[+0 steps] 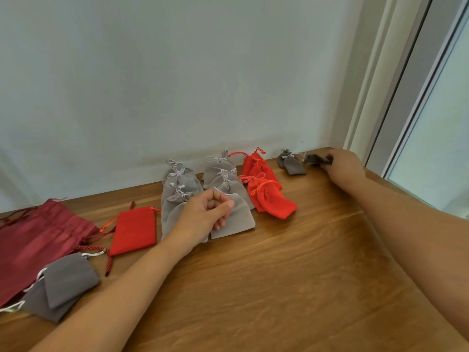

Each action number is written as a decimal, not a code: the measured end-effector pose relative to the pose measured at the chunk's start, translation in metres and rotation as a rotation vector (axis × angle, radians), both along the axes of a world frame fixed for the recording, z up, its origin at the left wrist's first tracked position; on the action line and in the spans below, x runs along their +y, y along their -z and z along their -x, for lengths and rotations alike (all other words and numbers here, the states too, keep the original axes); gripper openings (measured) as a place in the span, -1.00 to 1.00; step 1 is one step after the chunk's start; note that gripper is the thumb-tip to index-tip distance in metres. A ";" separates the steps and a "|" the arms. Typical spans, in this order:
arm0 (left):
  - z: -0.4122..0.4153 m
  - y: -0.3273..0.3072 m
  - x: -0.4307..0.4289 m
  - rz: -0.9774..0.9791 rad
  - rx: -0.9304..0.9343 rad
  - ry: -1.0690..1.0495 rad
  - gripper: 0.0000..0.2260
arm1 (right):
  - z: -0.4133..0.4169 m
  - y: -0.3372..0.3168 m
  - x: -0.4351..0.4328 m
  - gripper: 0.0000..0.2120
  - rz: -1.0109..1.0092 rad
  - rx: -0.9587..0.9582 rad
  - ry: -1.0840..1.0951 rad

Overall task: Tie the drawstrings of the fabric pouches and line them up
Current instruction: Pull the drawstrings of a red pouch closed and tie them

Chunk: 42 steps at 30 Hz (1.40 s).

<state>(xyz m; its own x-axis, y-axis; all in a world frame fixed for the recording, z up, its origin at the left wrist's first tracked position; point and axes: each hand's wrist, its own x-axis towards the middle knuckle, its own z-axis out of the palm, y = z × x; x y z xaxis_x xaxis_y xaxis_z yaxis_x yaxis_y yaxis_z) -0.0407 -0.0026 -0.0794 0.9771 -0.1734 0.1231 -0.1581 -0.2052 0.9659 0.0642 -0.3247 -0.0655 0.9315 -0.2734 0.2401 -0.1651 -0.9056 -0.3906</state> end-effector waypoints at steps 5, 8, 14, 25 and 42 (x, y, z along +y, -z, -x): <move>0.001 0.000 0.001 0.002 -0.009 0.000 -0.96 | 0.015 0.000 0.010 -0.73 -0.075 -0.241 0.128; 0.001 -0.001 0.001 -0.004 -0.012 0.010 -0.97 | 0.022 -0.002 0.020 -0.66 0.037 -0.372 0.072; 0.002 -0.002 0.001 -0.010 -0.013 0.015 -0.97 | 0.030 0.000 0.045 -0.59 0.106 -0.304 -0.003; 0.005 -0.009 0.005 0.115 -0.023 0.011 -0.94 | 0.059 0.011 0.073 -0.42 0.062 -0.074 -0.145; 0.015 -0.027 0.082 -0.751 -0.328 -0.499 -0.84 | 0.142 0.014 0.211 -0.54 -0.005 0.103 -0.965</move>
